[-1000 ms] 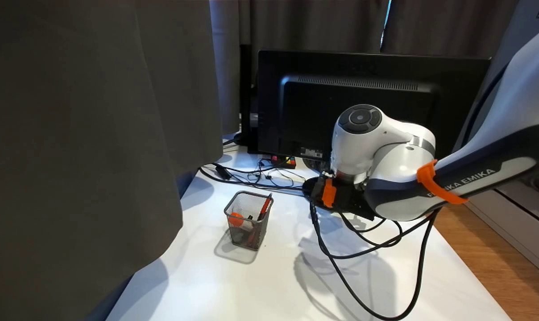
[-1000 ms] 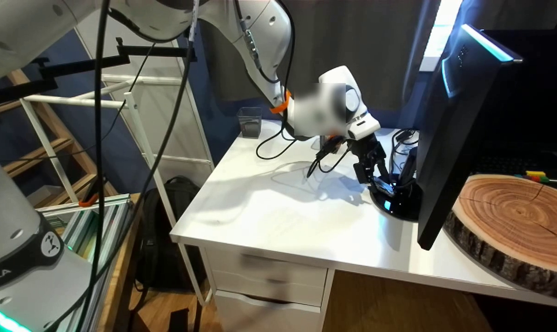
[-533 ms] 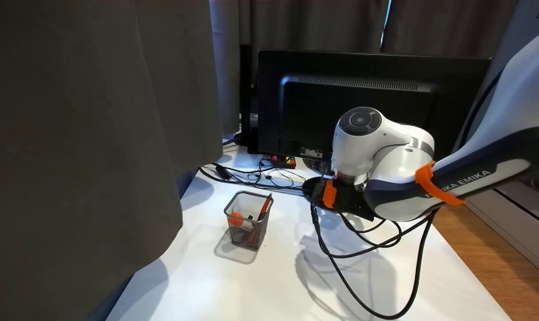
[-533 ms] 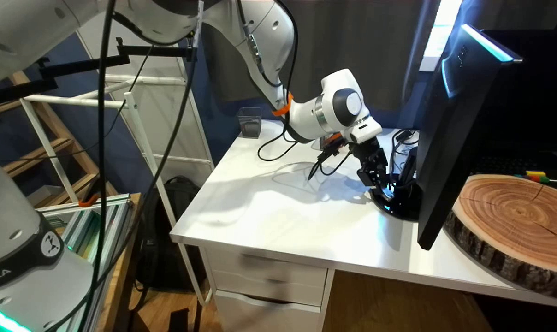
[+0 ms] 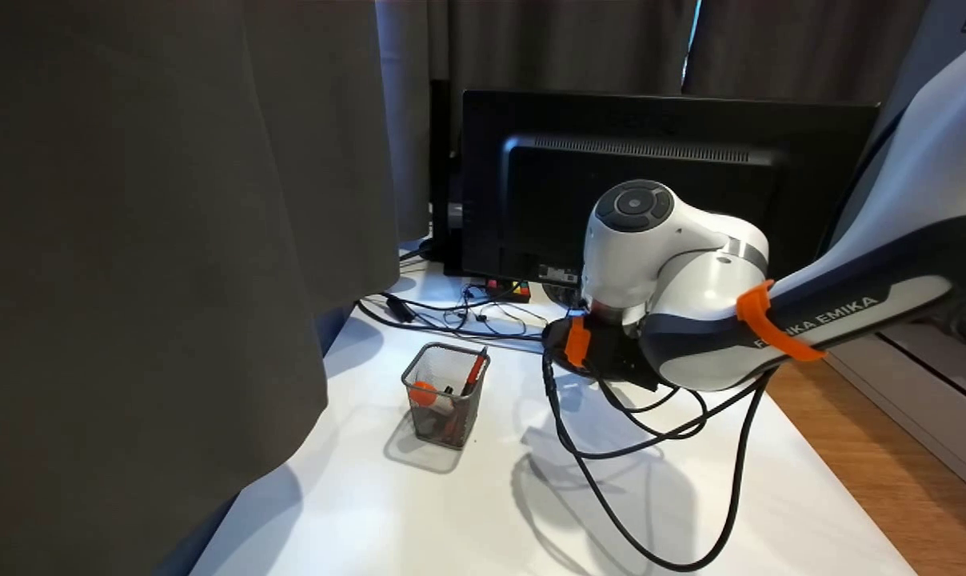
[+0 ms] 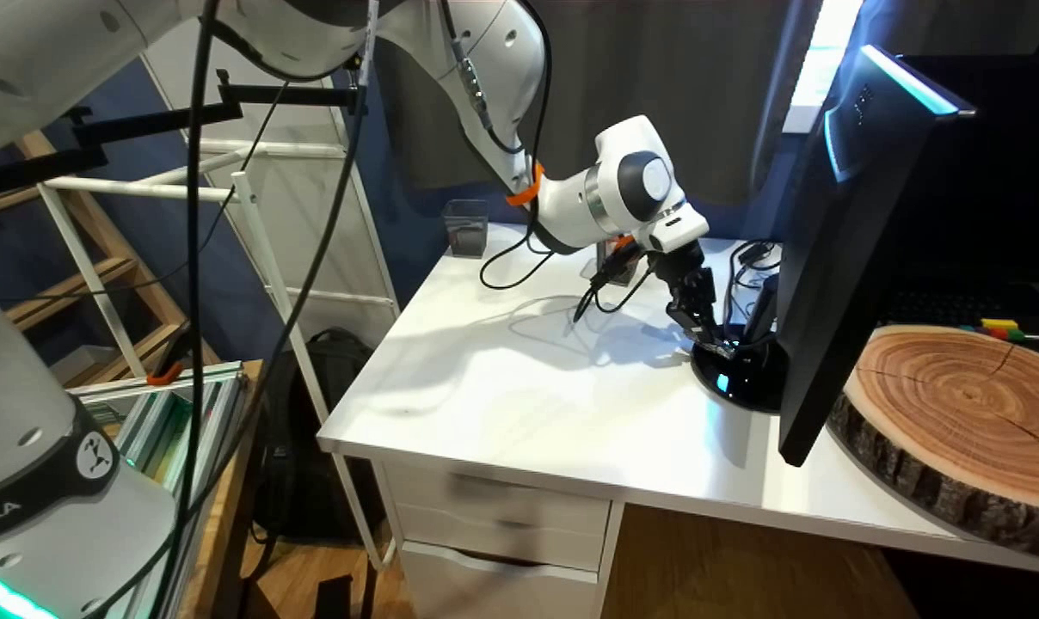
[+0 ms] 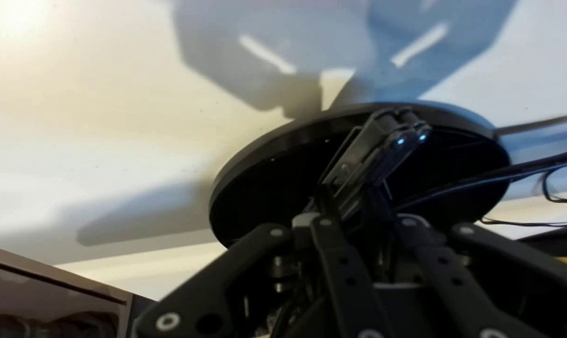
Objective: Put the metal in the right bin
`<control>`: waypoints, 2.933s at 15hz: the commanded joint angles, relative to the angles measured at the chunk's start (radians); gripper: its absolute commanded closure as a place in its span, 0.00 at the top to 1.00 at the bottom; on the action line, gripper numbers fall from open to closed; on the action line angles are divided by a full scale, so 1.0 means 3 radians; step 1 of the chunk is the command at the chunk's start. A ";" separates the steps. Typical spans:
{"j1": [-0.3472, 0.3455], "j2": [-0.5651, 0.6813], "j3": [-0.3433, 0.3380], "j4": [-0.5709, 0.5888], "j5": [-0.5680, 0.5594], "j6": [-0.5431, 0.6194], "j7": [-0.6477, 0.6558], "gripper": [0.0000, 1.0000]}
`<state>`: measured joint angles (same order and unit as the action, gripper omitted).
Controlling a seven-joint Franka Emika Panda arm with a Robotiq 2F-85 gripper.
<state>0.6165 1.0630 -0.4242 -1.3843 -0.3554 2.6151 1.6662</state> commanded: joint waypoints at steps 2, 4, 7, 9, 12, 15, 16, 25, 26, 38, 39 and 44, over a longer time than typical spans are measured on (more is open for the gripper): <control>0.0091 -0.0086 -0.0025 0.0014 -0.0134 0.0016 0.0086 0.02; 0.0143 -0.0119 -0.0045 0.0018 -0.0163 0.0020 0.0092 0.00; 0.0106 -0.0093 0.0024 0.0042 -0.0113 -0.0019 0.0048 0.00; 0.0082 -0.0063 0.0040 0.0054 -0.0104 -0.0025 0.0033 0.00; 0.0079 -0.0084 0.0015 0.0008 -0.0117 0.0022 0.0059 0.00; 0.0157 -0.0174 -0.0075 -0.0004 -0.0213 0.0160 0.0060 0.00; 0.0183 -0.0197 -0.0105 0.0010 -0.0253 0.0175 0.0038 0.00; -0.0147 -0.0143 0.0296 0.0082 -0.0081 0.0111 -0.0290 0.00; -0.0178 -0.0121 0.0326 0.0092 -0.0078 0.0127 -0.0309 0.00; -0.0461 -0.0170 0.0630 0.0002 -0.0011 0.0359 -0.0547 0.62; -0.0484 -0.0169 0.0658 -0.0001 0.0002 0.0399 -0.0594 0.68; -0.0582 -0.0170 0.0874 0.0024 0.0156 0.0544 -0.0965 0.99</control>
<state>0.4755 1.0226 -0.2274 -1.3730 -0.3724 2.7680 1.4672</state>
